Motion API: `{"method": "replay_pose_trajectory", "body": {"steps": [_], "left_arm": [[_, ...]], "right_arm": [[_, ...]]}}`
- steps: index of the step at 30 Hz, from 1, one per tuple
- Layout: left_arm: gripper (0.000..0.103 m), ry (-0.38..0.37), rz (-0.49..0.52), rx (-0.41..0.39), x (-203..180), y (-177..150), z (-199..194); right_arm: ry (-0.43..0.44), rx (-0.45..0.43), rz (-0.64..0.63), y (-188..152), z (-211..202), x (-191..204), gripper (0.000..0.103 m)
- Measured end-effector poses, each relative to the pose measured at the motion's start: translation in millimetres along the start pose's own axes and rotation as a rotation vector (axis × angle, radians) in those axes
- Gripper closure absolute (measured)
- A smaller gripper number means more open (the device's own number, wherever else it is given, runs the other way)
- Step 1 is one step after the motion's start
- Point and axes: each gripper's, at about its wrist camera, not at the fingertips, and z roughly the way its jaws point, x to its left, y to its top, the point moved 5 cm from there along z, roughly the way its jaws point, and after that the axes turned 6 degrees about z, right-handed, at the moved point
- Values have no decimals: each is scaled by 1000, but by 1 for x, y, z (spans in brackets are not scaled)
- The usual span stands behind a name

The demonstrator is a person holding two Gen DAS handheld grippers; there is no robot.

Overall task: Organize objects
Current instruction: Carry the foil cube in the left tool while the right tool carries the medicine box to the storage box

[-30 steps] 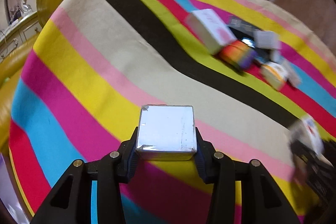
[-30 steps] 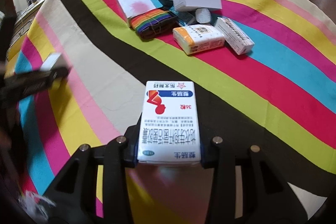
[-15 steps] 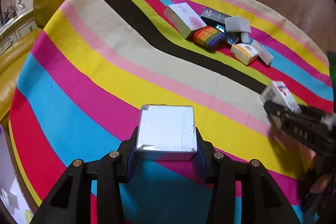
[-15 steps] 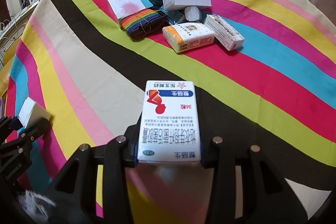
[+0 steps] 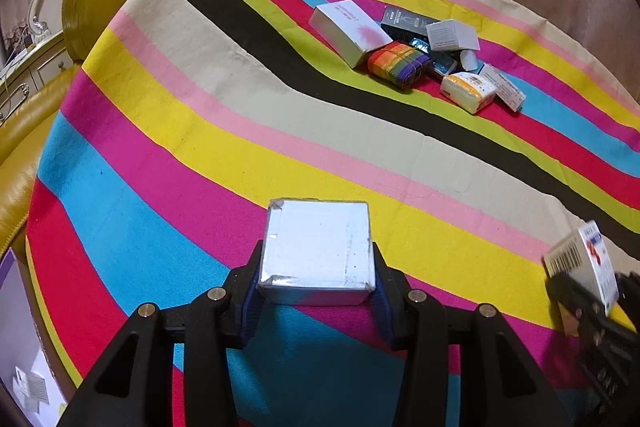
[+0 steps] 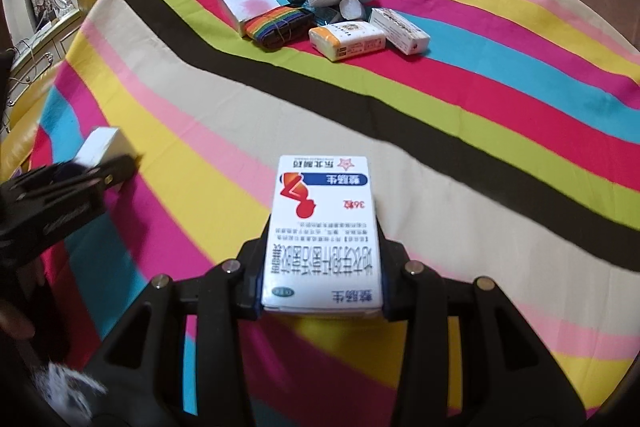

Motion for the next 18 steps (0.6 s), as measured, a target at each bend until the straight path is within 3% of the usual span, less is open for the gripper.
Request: {"method": "replay_pose_trajectory", "body": {"steps": [6, 18], "left_arm": [[57, 12, 14, -10, -2, -6, -8], [57, -54, 56, -76, -22, -37, -67]], "right_arm": [[-11, -1, -34, -12, -10, 6, 59], [42, -17, -31, -28, -44, 10, 59]]}}
